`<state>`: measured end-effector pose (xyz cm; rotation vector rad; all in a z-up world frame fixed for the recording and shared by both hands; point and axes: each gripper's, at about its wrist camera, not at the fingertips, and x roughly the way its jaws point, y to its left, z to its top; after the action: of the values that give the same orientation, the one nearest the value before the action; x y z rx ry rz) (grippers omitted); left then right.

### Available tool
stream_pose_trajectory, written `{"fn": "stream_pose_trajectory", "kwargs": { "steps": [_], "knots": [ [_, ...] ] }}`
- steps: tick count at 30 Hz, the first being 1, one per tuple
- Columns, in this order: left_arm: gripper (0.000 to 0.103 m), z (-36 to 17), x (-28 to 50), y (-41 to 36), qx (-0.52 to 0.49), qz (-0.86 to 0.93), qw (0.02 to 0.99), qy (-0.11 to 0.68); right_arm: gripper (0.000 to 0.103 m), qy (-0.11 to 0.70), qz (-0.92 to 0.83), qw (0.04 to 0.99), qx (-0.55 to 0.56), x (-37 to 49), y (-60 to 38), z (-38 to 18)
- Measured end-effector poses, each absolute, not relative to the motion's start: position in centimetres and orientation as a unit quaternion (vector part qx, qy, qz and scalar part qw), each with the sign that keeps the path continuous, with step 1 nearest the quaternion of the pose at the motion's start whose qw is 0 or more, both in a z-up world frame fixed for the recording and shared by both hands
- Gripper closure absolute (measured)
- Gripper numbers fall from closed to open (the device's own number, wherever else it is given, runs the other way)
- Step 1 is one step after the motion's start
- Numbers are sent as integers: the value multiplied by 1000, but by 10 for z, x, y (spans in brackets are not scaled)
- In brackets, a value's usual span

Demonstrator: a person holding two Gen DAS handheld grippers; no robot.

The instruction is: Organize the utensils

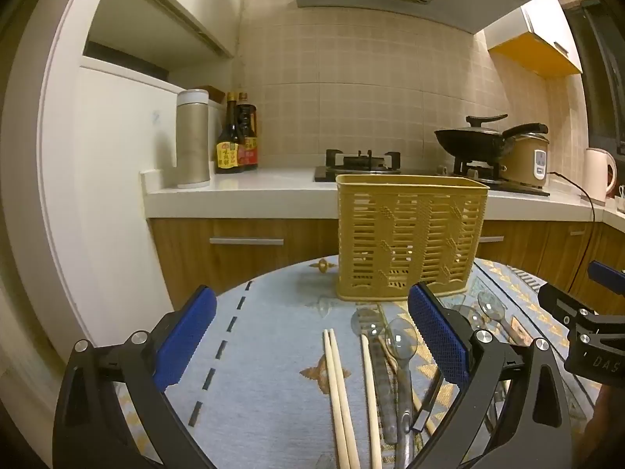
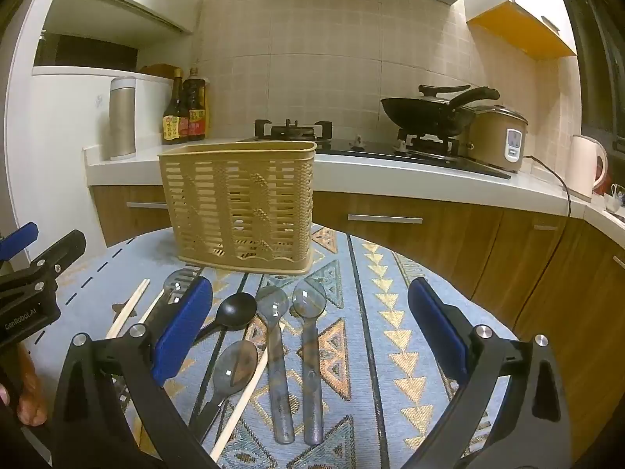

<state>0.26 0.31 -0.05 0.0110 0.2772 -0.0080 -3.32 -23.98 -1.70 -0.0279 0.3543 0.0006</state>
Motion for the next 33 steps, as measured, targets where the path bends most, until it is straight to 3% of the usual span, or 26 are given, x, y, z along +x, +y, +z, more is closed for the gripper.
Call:
{"fn": "stream_pose_trajectory", "kwargs": {
  "steps": [33],
  "knots": [
    [7,-2,1,7,-2,-6,990,140,7,179,0,984,-12,-32,-238,-17]
  ]
}}
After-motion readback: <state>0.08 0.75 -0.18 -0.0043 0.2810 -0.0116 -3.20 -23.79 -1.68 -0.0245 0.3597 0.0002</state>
